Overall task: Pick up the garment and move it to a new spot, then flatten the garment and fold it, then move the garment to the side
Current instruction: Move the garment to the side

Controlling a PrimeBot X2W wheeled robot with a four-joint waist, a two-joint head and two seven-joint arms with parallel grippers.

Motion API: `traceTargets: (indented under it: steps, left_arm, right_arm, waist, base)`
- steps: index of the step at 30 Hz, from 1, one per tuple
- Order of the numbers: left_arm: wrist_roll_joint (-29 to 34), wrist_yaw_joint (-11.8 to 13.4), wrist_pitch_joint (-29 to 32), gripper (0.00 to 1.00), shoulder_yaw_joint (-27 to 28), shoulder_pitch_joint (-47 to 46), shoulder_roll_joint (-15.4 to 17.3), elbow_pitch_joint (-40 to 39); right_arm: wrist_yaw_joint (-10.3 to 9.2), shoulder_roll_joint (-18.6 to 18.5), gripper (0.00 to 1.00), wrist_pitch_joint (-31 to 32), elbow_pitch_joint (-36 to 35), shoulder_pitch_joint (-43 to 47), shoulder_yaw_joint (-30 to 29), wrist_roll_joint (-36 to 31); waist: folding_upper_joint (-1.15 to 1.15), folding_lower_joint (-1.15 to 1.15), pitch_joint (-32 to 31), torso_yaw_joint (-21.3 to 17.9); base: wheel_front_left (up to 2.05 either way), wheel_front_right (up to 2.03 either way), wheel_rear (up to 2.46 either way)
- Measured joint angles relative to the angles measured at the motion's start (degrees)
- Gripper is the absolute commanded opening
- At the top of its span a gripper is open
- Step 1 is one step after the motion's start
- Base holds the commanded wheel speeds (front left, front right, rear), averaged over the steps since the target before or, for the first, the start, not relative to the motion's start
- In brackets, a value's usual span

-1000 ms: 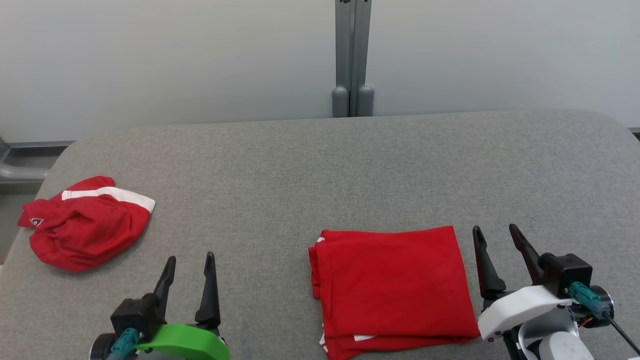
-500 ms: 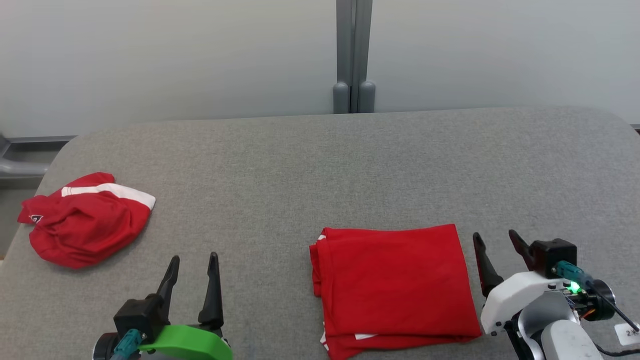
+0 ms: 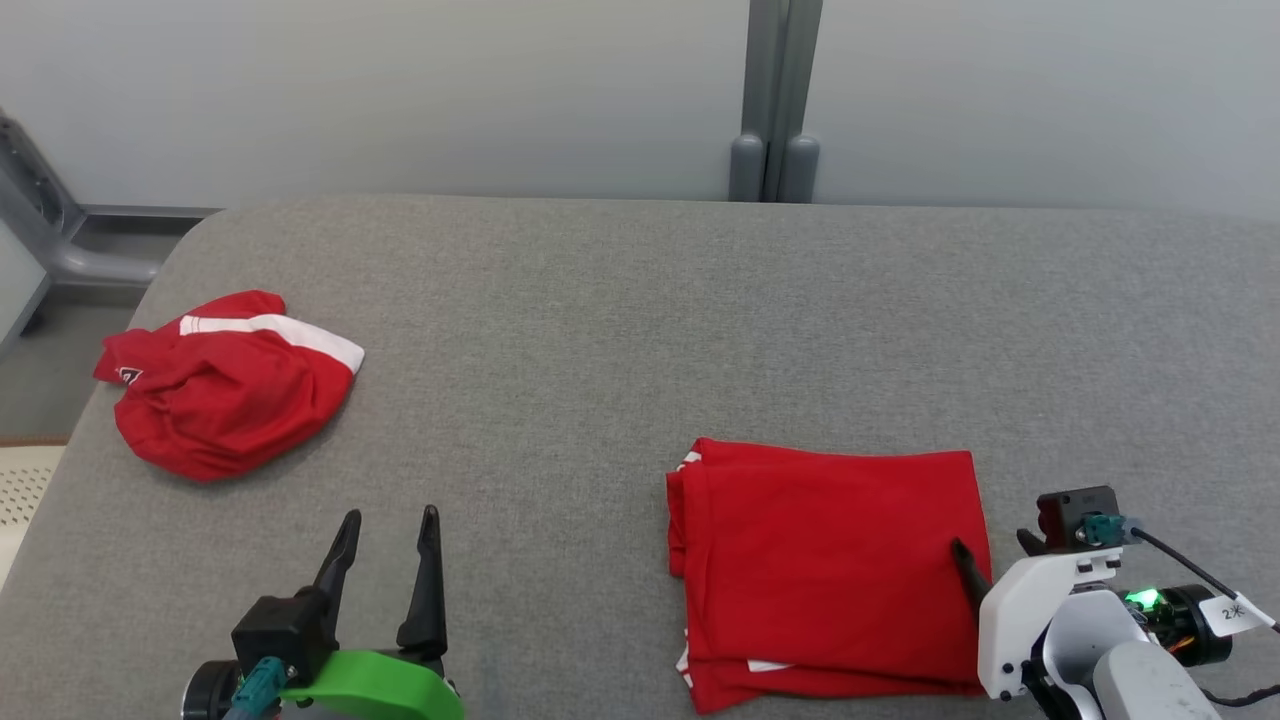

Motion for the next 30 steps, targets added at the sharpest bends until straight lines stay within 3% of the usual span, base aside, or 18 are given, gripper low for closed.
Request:
traceTargets:
  steps: [9,10,11,13,15,23,30]
  left_arm:
    - [0.1,0.5,0.1,1.00,-0.2,-0.1,0.7,-0.9]
    - [0.1,0.5,0.1,1.00,-0.2,-0.1,0.7,-0.9]
    - [0.1,0.5,0.1,1.00,-0.2,-0.1,0.7,-0.9]
    - [0.1,0.6,0.1,1.00,-0.2,-0.1,0.8,-1.0]
    - [0.2,0.7,0.1,1.00,-0.3,-0.1,0.8,-1.4]
    - [0.9,0.0,0.0,1.00,-1.8,-1.3,0.2,-2.6]
    - [1.4,-0.7,-0.1,1.00,-3.0,-3.9,-1.3,-3.0]
  right_arm:
    - [-0.02,0.3,1.00,-0.6,7.8,-1.8,1.3,1.5]
    - [-0.02,0.3,0.82,-0.8,8.2,-2.2,1.4,1.5]
    - [-0.02,0.3,0.50,-1.1,8.8,-2.6,1.5,1.6]
    - [-0.02,0.3,0.28,-1.7,9.7,-3.5,1.9,1.8]
    - [-0.01,0.3,0.00,-2.3,10.6,-4.4,2.4,1.9]
    - [0.04,-1.3,0.00,-6.0,11.4,-9.1,2.5,2.0]
    - [0.03,-5.1,0.00,-7.5,10.2,-13.3,-1.0,1.7]
  waist:
    - [0.00,0.00,2.4,2.9]
    - [0.00,0.00,2.5,3.0]
    - [0.00,0.00,2.7,3.1]
    - [0.00,0.00,2.8,2.9]
    - [0.00,0.00,2.9,2.6]
    - [0.00,0.00,3.7,-0.7]
    - [0.00,0.00,5.2,-6.7]
  base:
    - [0.00,0.00,0.00]
    - [0.00,0.00,0.00]
    - [0.00,0.00,0.00]
    - [0.00,0.00,0.00]
    - [0.00,0.00,0.00]
    - [0.00,0.00,0.00]
    - [0.00,0.00,0.00]
